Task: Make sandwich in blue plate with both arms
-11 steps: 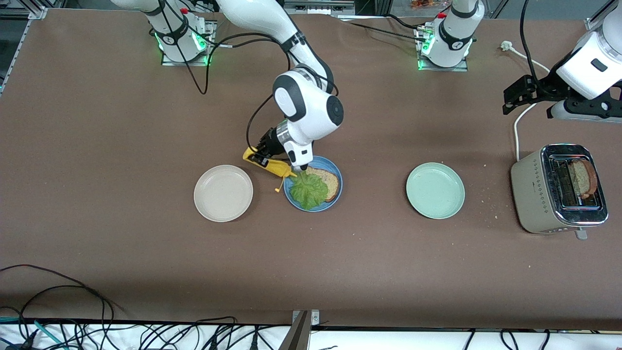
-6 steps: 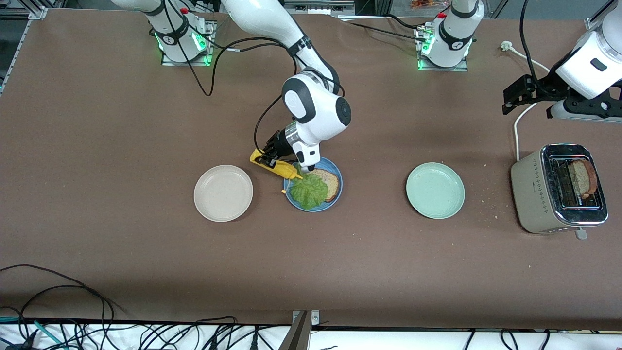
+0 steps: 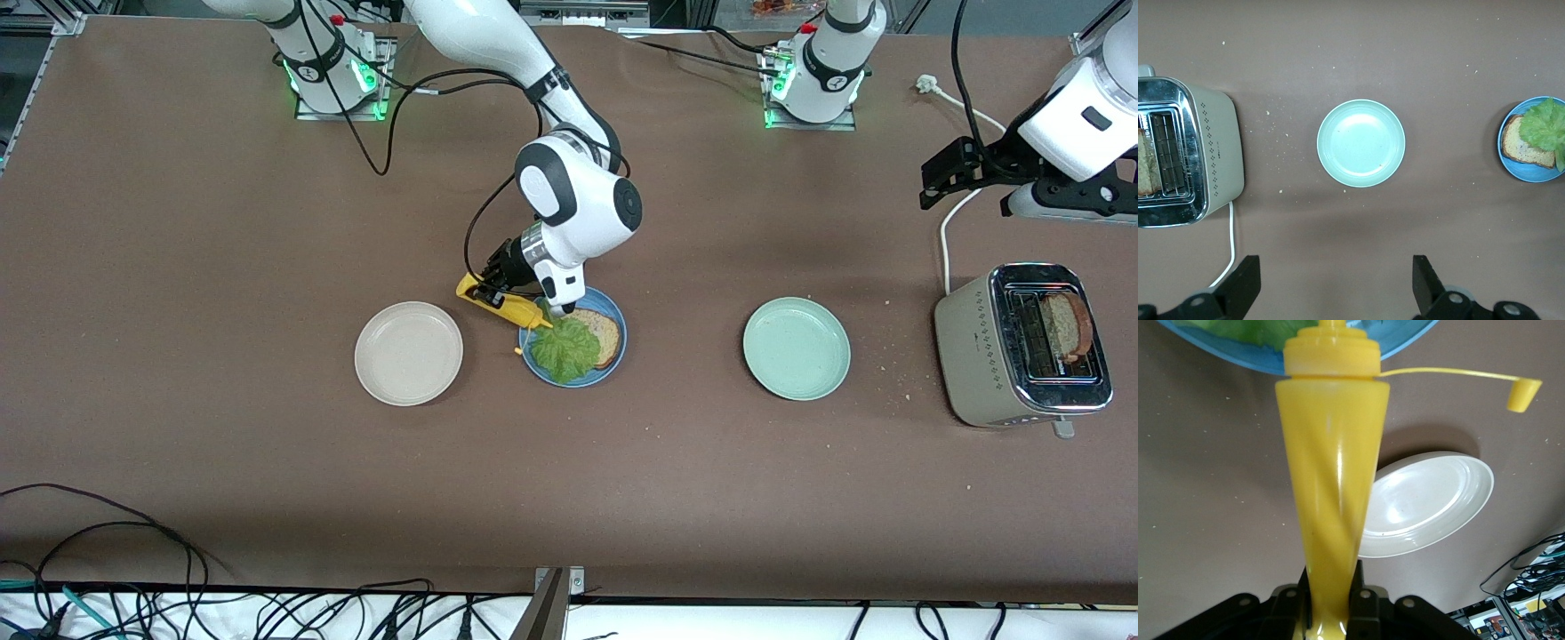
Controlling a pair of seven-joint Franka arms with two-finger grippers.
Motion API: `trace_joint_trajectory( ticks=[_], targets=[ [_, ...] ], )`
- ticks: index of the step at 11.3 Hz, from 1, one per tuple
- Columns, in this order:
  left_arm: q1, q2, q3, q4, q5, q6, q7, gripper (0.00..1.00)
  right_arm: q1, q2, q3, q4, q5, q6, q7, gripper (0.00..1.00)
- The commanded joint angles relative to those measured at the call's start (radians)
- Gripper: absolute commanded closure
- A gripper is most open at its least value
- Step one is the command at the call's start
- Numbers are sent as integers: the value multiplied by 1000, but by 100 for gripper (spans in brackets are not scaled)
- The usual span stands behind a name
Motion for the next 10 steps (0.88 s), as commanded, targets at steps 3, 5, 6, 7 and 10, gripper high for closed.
trace_joint_trajectory(
  ticks=[3,5,6,7,10],
  targets=[
    [6,-8,1,2,-25,-29,9,0,-3,9,-2,30,-1,-28,6,100],
    [6,-8,1,3,-25,-66,11,0,-3,9,-2,28,-1,-28,5,100],
    [5,-8,-1,3,-25,-68,9,0,-3,9,-2,28,-1,-28,5,100],
    [3,-8,-1,3,-25,-69,11,0,-3,9,-2,28,-1,-28,3,100],
    [6,-8,-1,-4,-25,-75,12,0,-3,9,-2,26,-1,-28,0,100]
  ],
)
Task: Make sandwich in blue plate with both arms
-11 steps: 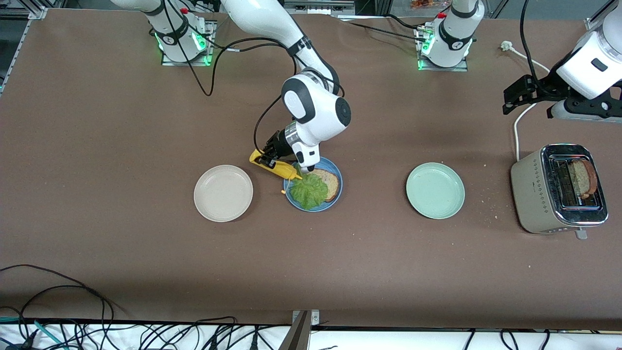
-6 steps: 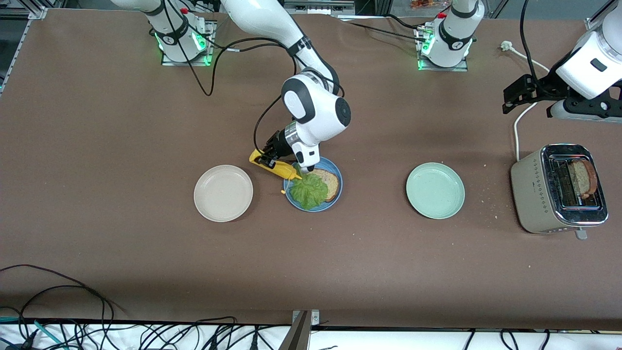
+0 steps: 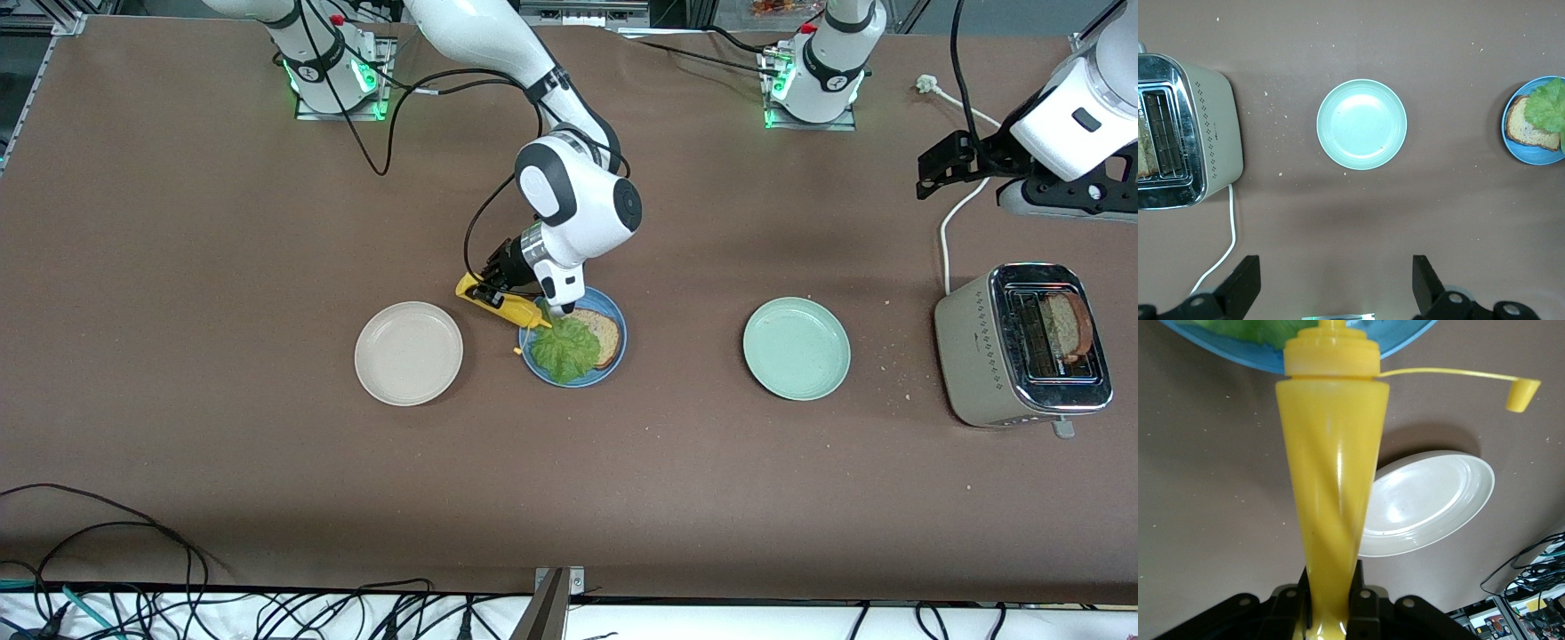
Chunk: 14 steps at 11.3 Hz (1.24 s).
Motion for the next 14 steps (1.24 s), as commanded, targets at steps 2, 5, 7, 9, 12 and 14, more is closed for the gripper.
trace_joint_trajectory(
  ticks=[2,5,7,9,12,14],
  targets=[
    [13,-8,1,-12,-25,-52,17,0,-3,9,-2,25,-1,-26,0,100],
    [10,-8,0,-10,-16,-46,20,0,-3,9,-2,25,-1,-26,0,100],
    [1,-8,-2,-12,-7,-43,20,0,-3,9,-2,25,-1,-26,-2,100],
    [1,-2,-2,-23,-7,-14,20,0,-3,9,-2,25,-1,-26,0,100],
    [10,-8,-2,-14,-10,-14,14,0,-3,9,-2,25,-1,-24,2,100],
    [1,-5,-8,-6,-7,17,11,0,-3,9,-2,25,-1,-24,0,100]
  ],
)
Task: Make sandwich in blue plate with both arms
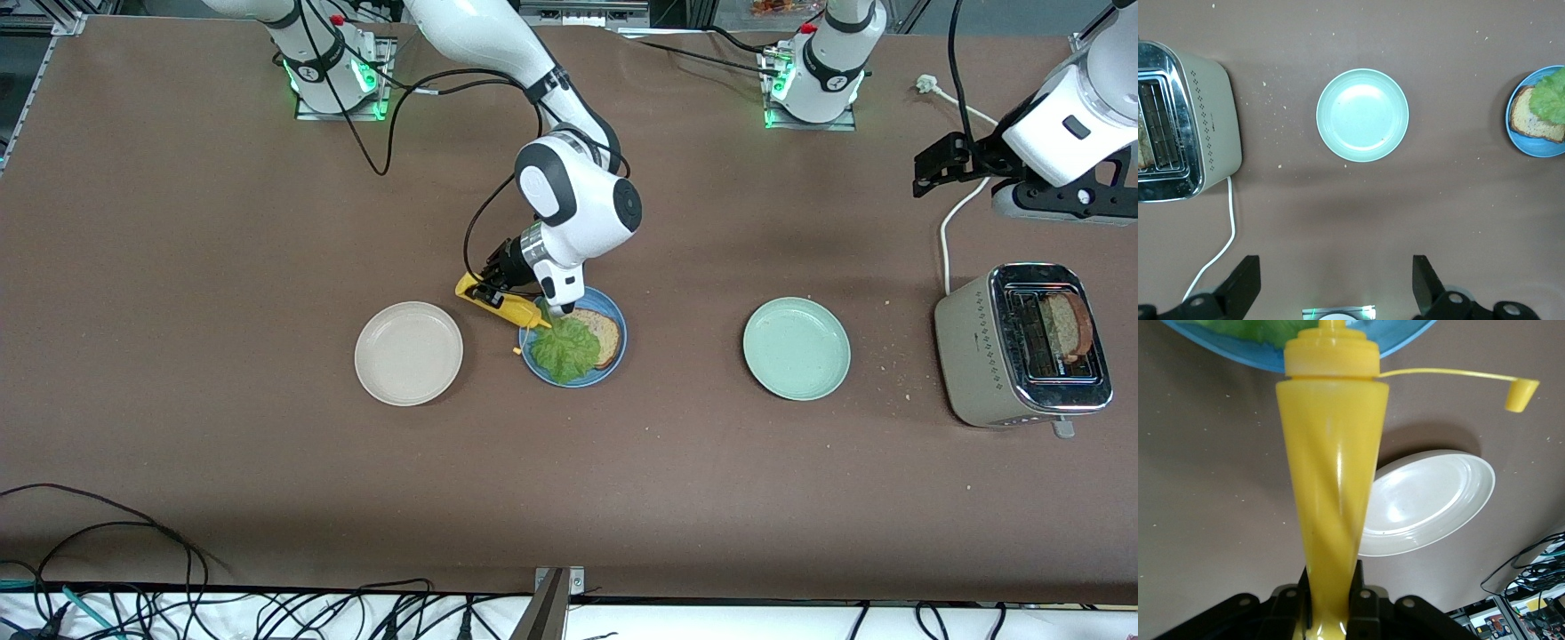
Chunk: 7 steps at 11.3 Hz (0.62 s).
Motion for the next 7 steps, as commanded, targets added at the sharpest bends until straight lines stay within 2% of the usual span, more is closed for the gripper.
trace_joint_trajectory(
  ticks=[1,4,7],
  targets=[
    [-1,-3,-7,7,-7,40,10,0,-3,9,-1,25,-1,-21,0,100],
    [2,-5,-7,13,-7,45,9,0,-9,2,1,20,7,-10,-5,100],
    [4,-3,-5,30,-7,45,7,0,-44,-99,11,-47,43,39,-64,100]
  ],
)
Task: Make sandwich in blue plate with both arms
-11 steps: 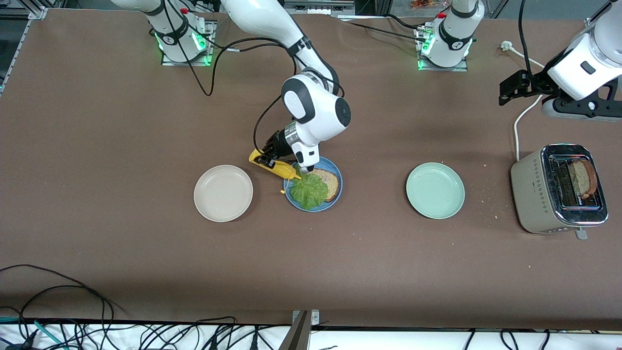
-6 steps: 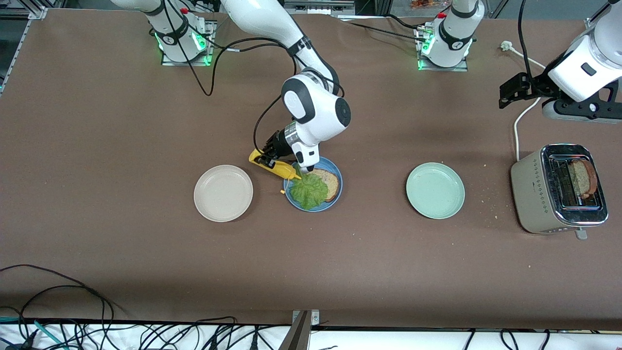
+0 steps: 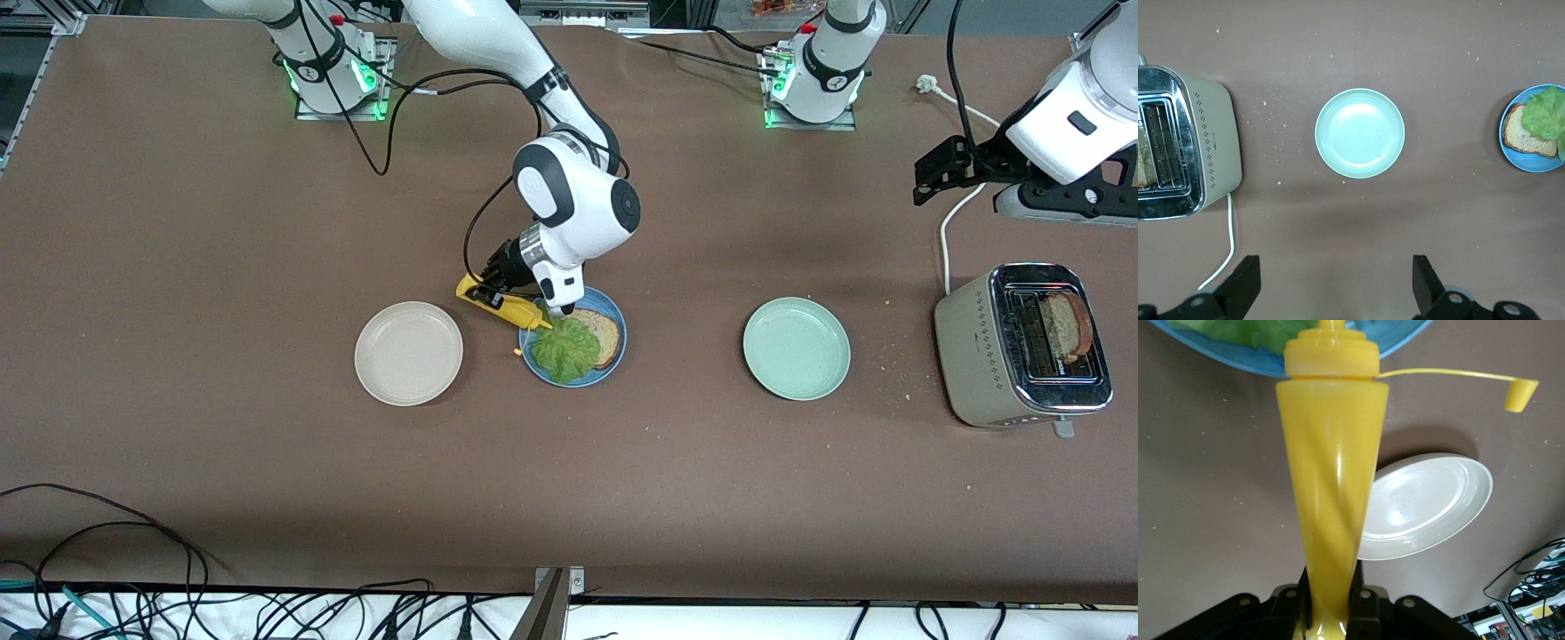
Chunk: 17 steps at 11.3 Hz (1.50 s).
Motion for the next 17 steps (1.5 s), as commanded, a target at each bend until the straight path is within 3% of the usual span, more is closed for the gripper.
trace_joint_trajectory(
  ticks=[1,5,7,9,13,17],
  targets=[
    [10,-1,0,23,-7,-1,8,0,-43,-119,10,-46,63,26,-64,100],
    [12,17,1,21,-2,14,8,0,-66,-225,8,-83,118,27,-121,100],
    [10,45,0,21,59,40,8,0,-133,-266,25,-95,140,30,-165,100],
    [14,37,5,26,58,39,12,0,-234,-305,66,-95,192,38,-268,100],
    [26,29,12,53,52,31,6,0,-521,-351,218,-94,252,40,-508,100],
    [24,31,8,76,48,30,6,0,-760,-348,229,-89,500,40,-869,100]
  ],
)
